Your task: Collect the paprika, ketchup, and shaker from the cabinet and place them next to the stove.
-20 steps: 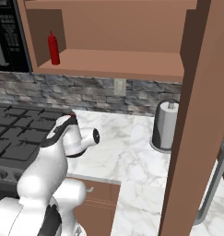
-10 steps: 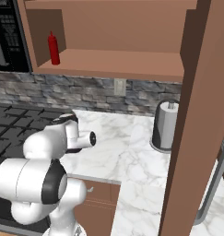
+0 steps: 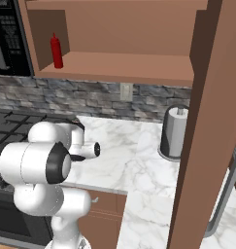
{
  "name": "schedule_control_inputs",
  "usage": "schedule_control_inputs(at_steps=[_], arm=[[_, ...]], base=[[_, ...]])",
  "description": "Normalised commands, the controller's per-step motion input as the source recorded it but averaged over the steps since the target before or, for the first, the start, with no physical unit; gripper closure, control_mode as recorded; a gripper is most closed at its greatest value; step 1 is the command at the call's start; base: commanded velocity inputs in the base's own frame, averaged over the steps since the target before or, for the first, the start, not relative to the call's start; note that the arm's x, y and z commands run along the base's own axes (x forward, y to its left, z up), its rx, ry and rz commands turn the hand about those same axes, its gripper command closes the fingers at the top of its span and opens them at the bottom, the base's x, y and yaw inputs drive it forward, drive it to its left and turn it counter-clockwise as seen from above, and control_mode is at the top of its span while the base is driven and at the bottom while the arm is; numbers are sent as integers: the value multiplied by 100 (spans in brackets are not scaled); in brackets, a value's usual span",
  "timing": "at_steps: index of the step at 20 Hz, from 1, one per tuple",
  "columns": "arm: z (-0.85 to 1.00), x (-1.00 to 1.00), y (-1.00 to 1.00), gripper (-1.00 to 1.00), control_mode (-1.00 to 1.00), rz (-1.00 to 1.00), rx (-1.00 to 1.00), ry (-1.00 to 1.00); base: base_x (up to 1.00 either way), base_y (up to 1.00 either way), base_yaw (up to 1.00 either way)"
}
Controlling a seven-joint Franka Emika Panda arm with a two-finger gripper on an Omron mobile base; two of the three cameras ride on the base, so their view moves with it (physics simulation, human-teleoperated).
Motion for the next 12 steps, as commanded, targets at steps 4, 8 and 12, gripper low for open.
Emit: schedule_control_inputs(at_steps=[4,8,12], arm=[[-16,3,16,100,-100,0,0,7],[-16,5,20,100,-100,0,0,7],[-18,3,18,100,-100,0,0,2]], base=[[0,0,0],[0,0,0],[0,0,0]])
